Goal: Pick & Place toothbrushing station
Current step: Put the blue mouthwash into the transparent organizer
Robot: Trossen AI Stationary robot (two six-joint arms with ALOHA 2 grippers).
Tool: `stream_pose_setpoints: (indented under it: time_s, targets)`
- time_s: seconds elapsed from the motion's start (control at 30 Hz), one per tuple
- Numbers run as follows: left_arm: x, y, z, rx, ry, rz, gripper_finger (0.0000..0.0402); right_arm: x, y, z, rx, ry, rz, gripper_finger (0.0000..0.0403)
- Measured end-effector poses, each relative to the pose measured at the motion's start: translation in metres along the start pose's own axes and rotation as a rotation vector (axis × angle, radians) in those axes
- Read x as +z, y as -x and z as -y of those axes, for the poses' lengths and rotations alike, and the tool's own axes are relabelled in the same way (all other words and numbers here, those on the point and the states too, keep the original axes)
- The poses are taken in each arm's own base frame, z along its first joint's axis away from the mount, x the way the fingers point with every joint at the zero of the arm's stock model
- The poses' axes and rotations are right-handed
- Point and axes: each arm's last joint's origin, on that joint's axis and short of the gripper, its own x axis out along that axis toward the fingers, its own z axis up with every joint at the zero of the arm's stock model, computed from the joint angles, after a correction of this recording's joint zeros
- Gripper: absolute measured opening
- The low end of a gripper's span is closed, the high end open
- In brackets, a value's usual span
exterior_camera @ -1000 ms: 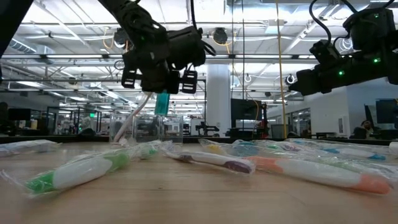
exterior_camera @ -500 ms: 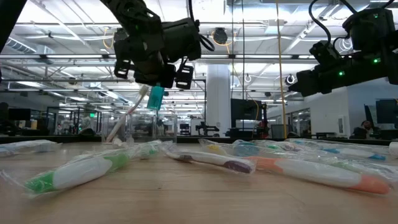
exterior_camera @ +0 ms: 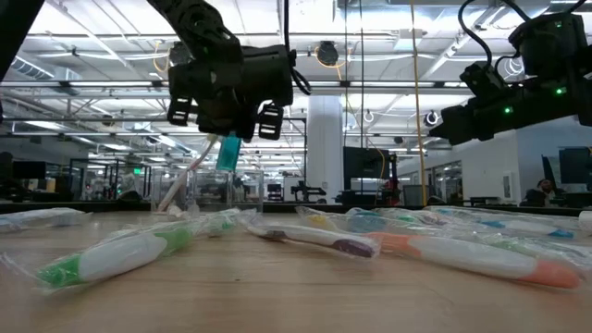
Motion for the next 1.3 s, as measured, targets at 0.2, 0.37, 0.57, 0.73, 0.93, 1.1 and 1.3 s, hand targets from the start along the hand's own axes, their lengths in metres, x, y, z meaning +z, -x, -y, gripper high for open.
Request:
stream_pose_setpoints:
  time_s: [0.2, 0.37, 0.57, 0.73, 0.93, 1.1, 1.3]
  targets:
    - [0.001, 0.002, -0.001, 0.001, -0.011, 0.016, 0.0108, 0.000, 0.000, 0.000, 0.000, 0.000, 0.000, 0.0001]
    - [0.002, 0.010, -0.004, -0.015, -0.055, 0.028, 0.0108, 0.000, 0.000, 0.000, 0.000, 0.001, 0.000, 0.0001]
    - [0.001, 0.010, -0.011, -0.001, -0.045, 0.024, 0.0108, -0.001, 0.000, 0.000, 0.001, -0.015, -0.005, 0.0001]
    - [0.000, 0.004, -0.011, 0.002, -0.011, -0.052, 0.0108, -0.001, 0.000, 0.000, 0.001, -0.015, -0.005, 0.0001]
    - [-0.004, -0.003, -0.008, 0.008, 0.018, -0.111, 0.0108, -0.001, 0.000, 0.000, 0.001, -0.018, -0.005, 0.0001]
    - [-0.006, -0.015, -0.007, 0.001, -0.017, -0.247, 0.0108, -0.001, 0.000, 0.000, 0.001, -0.018, -0.005, 0.0001]
    - [-0.006, -0.028, -0.007, -0.010, -0.029, -0.356, 0.0108, -0.001, 0.000, 0.000, 0.001, -0.018, -0.005, 0.0001]
